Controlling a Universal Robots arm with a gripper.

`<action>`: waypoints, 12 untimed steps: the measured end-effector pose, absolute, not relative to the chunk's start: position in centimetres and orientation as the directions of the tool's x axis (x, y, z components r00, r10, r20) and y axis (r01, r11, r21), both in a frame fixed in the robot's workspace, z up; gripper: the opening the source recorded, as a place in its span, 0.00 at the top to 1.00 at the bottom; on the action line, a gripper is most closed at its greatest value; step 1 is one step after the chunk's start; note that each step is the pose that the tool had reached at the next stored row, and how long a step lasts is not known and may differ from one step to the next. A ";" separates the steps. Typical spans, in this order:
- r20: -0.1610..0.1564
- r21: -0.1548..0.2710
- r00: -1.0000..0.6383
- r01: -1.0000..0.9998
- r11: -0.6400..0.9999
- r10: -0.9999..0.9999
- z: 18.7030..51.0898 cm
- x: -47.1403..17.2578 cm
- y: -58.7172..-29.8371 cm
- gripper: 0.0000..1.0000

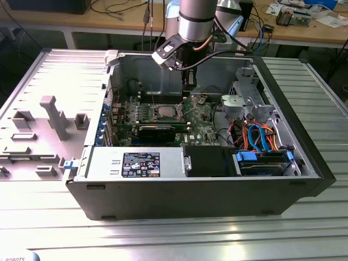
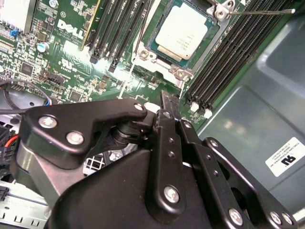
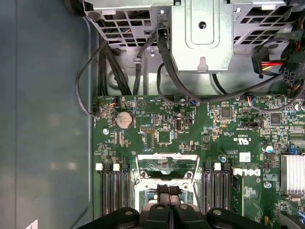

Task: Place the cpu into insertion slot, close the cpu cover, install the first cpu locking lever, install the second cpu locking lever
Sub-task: 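Close the cpu cover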

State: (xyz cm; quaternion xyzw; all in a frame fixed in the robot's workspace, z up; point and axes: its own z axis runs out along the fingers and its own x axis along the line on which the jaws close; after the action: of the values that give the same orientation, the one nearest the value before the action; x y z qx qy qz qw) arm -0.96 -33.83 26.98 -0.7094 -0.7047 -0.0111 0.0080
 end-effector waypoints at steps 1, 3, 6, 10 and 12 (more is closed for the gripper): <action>0.027 0.004 0.007 1.000 -0.007 1.000 27.0 -0.9 -33.8 0.89; 0.027 0.004 0.006 1.000 -0.007 1.000 27.0 -0.9 -33.8 0.89; 0.027 0.004 0.006 1.000 -0.007 1.000 27.0 -0.9 -33.8 0.89; 0.027 0.004 0.006 1.000 -0.007 1.000 27.0 -0.9 -33.8 0.89; 0.027 0.004 0.006 1.000 -0.006 1.000 27.0 -0.9 -33.8 0.89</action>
State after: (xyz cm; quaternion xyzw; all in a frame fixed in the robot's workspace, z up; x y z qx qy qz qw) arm -0.90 -33.81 26.98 -0.7093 -0.7048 -0.0111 0.0080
